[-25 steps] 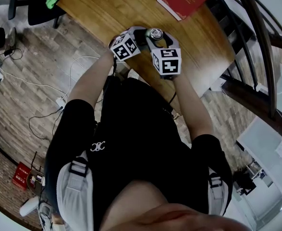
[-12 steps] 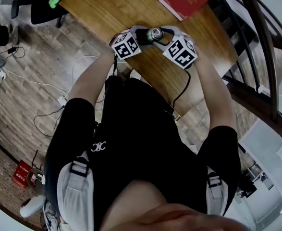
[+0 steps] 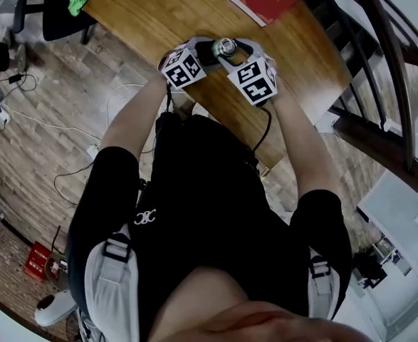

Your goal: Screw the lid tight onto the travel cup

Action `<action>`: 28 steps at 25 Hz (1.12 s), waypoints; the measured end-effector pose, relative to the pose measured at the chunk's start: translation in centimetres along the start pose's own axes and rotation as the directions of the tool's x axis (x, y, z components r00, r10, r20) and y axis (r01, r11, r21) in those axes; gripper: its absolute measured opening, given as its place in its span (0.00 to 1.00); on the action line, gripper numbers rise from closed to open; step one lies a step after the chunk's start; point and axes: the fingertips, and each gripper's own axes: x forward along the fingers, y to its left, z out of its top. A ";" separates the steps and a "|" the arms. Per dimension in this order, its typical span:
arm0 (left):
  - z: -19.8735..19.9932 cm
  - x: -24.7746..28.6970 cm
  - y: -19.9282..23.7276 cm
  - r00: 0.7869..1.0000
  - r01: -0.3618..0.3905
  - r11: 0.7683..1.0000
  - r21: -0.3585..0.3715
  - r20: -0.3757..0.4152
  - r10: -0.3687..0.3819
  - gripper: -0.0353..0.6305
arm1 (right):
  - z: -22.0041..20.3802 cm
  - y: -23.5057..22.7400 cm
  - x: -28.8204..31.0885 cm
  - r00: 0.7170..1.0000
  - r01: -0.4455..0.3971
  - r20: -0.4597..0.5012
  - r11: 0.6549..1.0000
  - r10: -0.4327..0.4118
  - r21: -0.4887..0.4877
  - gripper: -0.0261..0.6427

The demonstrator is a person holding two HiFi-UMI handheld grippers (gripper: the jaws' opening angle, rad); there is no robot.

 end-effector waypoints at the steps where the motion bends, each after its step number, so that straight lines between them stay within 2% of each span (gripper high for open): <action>1: 0.0 0.0 0.0 1.000 -0.001 1.000 -0.002 0.000 0.001 0.57 | -0.1 0.0 0.1 1.000 0.015 -0.003 1.000 -0.015 0.024 0.42; 8: -0.2 -0.1 -0.1 1.000 -0.001 1.000 -0.014 -0.010 0.001 0.58 | -0.1 -0.3 0.1 0.987 0.162 -0.031 0.966 -0.159 0.201 0.42; 13: -0.3 -0.1 -0.1 1.000 0.010 1.000 -0.011 -0.028 -0.011 0.58 | -0.3 -0.1 0.1 0.984 0.175 -0.025 0.959 -0.174 0.221 0.42; 16: -0.3 -0.2 -0.1 0.999 0.005 0.999 -0.033 -0.050 -0.006 0.58 | 0.5 -0.3 -1.8 0.979 0.190 0.033 0.956 -0.202 0.223 0.43; 19: 0.0 -1.2 0.0 0.999 -0.032 0.998 -0.051 -0.035 0.030 0.58 | 1.5 -0.9 -5.1 0.956 0.214 0.134 0.932 -0.261 0.294 0.43; 21: 0.6 -2.6 0.0 0.998 -0.060 0.996 -0.069 -0.019 0.059 0.58 | 2.3 -1.9 -7.6 0.923 0.233 0.206 0.896 -0.326 0.377 0.43; 23: 1.7 -4.4 -0.1 0.996 -0.091 0.993 -0.073 0.004 0.092 0.57 | 3.3 -3.0 -10.4 0.869 0.249 0.277 0.847 -0.409 0.470 0.42; 24: 2.5 -5.5 0.0 0.993 -0.112 0.991 -0.075 0.025 0.114 0.53 | 3.9 -3.5 -11.7 0.837 0.251 0.314 0.824 -0.448 0.508 0.42; 26: 4.4 -8.1 0.7 0.979 -0.176 0.979 -0.103 0.088 0.185 0.36 | 5.0 -4.4 -14.1 0.765 0.259 0.378 0.787 -0.521 0.560 0.42; 28: 6.5 -10.9 1.7 0.946 -0.251 0.952 -0.176 0.164 0.280 0.20 | 5.2 -5.2 -16.4 0.698 0.284 0.399 0.741 -0.595 0.609 0.17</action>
